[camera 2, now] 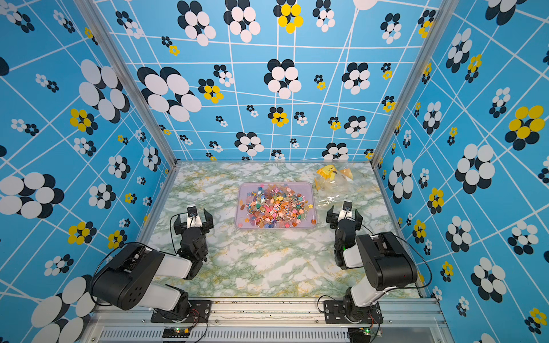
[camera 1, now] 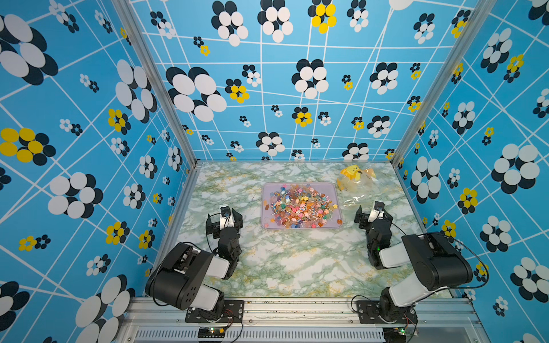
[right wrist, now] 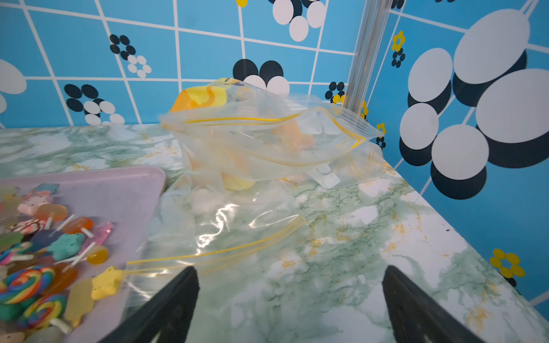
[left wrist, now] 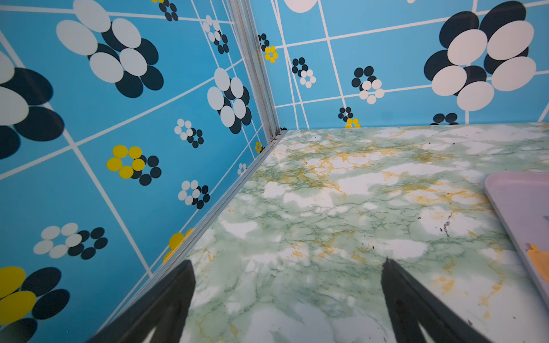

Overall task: Pour candies out of the ziploc bag
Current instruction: Reset both arms

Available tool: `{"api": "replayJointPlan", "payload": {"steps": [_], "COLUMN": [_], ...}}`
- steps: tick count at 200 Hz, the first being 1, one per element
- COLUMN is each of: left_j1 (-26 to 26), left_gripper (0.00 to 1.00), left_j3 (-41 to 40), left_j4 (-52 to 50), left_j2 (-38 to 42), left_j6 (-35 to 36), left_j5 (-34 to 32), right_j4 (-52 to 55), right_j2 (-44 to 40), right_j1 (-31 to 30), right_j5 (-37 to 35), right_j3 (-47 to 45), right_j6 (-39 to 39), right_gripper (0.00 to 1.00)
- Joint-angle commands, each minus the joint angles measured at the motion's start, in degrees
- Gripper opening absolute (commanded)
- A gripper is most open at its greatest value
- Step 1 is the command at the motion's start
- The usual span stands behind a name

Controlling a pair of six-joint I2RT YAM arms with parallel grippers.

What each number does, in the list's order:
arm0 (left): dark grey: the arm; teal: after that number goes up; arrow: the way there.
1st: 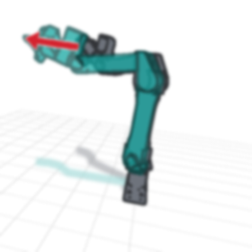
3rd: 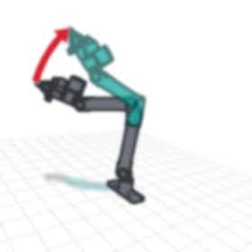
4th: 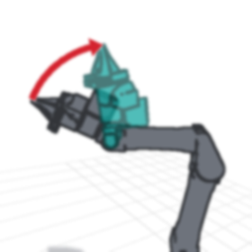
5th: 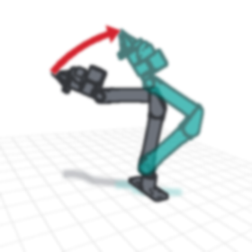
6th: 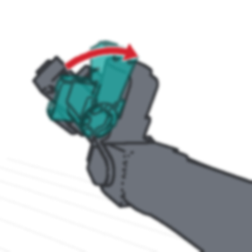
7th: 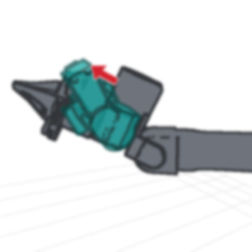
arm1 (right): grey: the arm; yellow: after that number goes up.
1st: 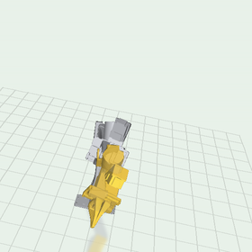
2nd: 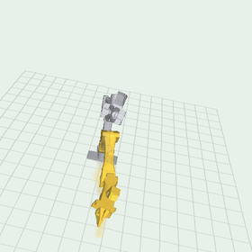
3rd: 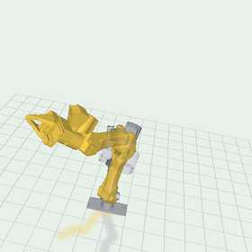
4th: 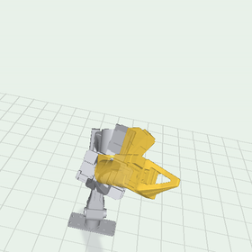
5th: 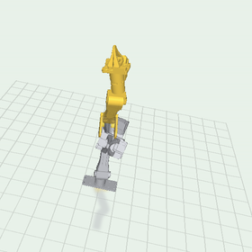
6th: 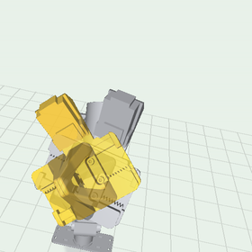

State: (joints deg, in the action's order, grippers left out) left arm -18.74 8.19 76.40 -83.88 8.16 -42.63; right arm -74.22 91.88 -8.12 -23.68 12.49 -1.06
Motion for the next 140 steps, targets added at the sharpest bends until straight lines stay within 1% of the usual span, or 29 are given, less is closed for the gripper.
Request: {"api": "replayJointPlan", "payload": {"steps": [1,10,25,33,47,60,67,83,104,111,126,140], "left_j1": [0.79,1.74,6.35,8.26,8.11,8.14,7.85,8.02,8.03,8.19,8.71,8.74], "left_gripper": [0.99,0.99,1.0,0.99,1.0,0.99,1.0,0.99,0.99,0.99,0.99,1.0], "left_j3": [-0.41,-0.66,0.52,1.63,2.14,1.02,0.57,-0.17,0.62,1.3,2.45,2.36], "left_j4": [3.63,3.66,3.73,2.0,-1.59,3.27,3.38,3.69,3.7,3.73,3.66,3.61], "left_j2": [0.84,0.0,-3.67,-3.68,-2.17,-4.01,-3.77,-3.78,-6.37,-7.9,-9.1,-9.11], "left_j6": [-1.04,-2.08,-6.04,-6.19,-6.76,-5.66,-5.58,-4.95,-2.3,-2.18,-2.39,-2.52], "left_j5": [1.24,3.28,7.6,10.35,11.51,12.16,12.92,16.94,25.15,26.28,25.86,25.97], "right_j4": [-5.05,-5.59,-6.31,-6.26,-6.29,-6.34,-6.29,-5.98,-4.53,-3.18,1.53,9.61], "right_j2": [1.04,1.18,1.37,1.33,1.34,1.33,1.37,1.36,0.98,0.66,-0.21,-0.96], "right_j1": [-0.31,-0.32,-0.4,-0.41,-0.44,-0.42,-0.49,-0.47,-0.43,-0.46,-0.43,-0.42], "right_j5": [-0.07,0.19,0.3,0.26,0.3,0.26,0.29,0.13,-0.39,-0.8,-2.03,-3.42], "right_j3": [-1.5,-1.76,-1.92,-1.94,-1.92,-1.95,-1.92,-1.77,-1.14,-0.63,1.33,4.94], "right_j6": [-1.22,-1.22,-1.32,-1.33,-1.49,-1.46,-1.47,-1.41,-1.31,-1.13,-0.66,0.35], "right_gripper": [0.99,0.99,0.99,0.99,0.99,0.99,0.99,0.99,0.99,0.99,0.99,0.99]}}
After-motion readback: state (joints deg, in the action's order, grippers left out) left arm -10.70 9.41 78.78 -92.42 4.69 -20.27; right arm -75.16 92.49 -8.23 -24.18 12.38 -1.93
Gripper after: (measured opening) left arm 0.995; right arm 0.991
